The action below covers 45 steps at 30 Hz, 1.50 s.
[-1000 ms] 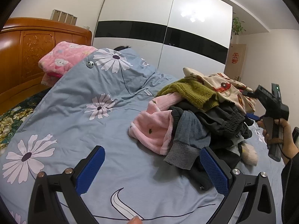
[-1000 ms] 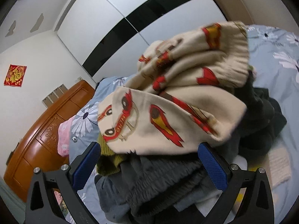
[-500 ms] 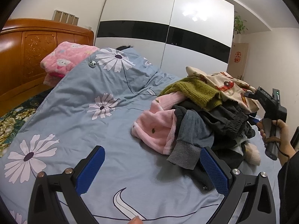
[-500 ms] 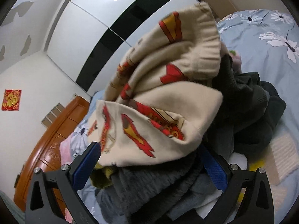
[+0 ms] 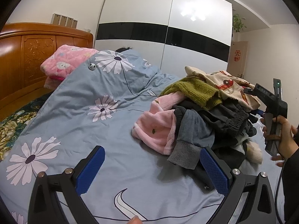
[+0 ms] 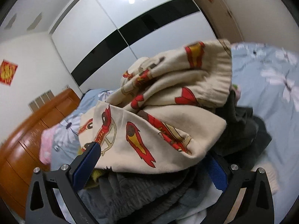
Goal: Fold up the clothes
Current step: 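Lower the open right gripper onto the cream car-print pants, then close the right gripper on the cream car-print pants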
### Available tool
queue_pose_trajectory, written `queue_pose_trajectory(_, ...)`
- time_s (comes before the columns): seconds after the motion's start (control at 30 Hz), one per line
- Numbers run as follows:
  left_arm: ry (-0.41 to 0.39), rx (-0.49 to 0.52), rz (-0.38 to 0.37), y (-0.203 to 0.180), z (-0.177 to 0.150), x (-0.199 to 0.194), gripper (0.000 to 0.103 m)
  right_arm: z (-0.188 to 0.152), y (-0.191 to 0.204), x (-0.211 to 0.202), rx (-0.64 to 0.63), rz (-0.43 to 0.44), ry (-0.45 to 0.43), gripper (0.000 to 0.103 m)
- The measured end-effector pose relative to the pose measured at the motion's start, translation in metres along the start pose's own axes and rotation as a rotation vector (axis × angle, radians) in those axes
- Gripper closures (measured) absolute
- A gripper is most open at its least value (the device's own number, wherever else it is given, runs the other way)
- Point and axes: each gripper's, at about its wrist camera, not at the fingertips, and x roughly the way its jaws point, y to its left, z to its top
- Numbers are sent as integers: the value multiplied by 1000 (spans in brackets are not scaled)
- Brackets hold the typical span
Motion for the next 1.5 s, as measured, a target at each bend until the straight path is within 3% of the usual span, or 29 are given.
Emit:
queue_pose_trajectory(0.33, 3, -1, 10, 1, 0, 2, 0, -4, 15, 13, -12, -69, 20, 0)
queue_pose_trajectory(0.5, 5, 10, 18, -2, -1, 3, 0, -6, 12, 19, -33, -178, 35, 0)
queue_pose_trajectory(0.63, 6, 23, 23, -5, -2, 3, 0, -7, 12, 19, -52, -189, 23, 2)
queue_pose_trajectory(0.7, 5, 29, 25, -6, -3, 3, 0, -6, 10, 18, -43, -191, 19, 17)
queue_pose_trajectory(0.77, 6, 36, 27, -8, -3, 4, 0, -4, 7, 19, -25, -195, 29, 24)
queue_pose_trajectory(1.23, 7, 58, 42, -13, -6, 7, 0, -7, -7, 12, -8, -148, 36, 53)
queue_pose_trajectory(1.33, 5, 58, 39, -13, -6, 7, 0, -7, -4, 8, -16, -145, 29, 61)
queue_pose_trajectory(1.37, 5, 57, 39, -12, -5, 7, 0, -7, -2, 6, -20, -145, 27, 68)
queue_pose_trajectory(1.5, 5, 52, 37, -11, -4, 7, 0, -9, 3, 1, -38, -160, 26, 77)
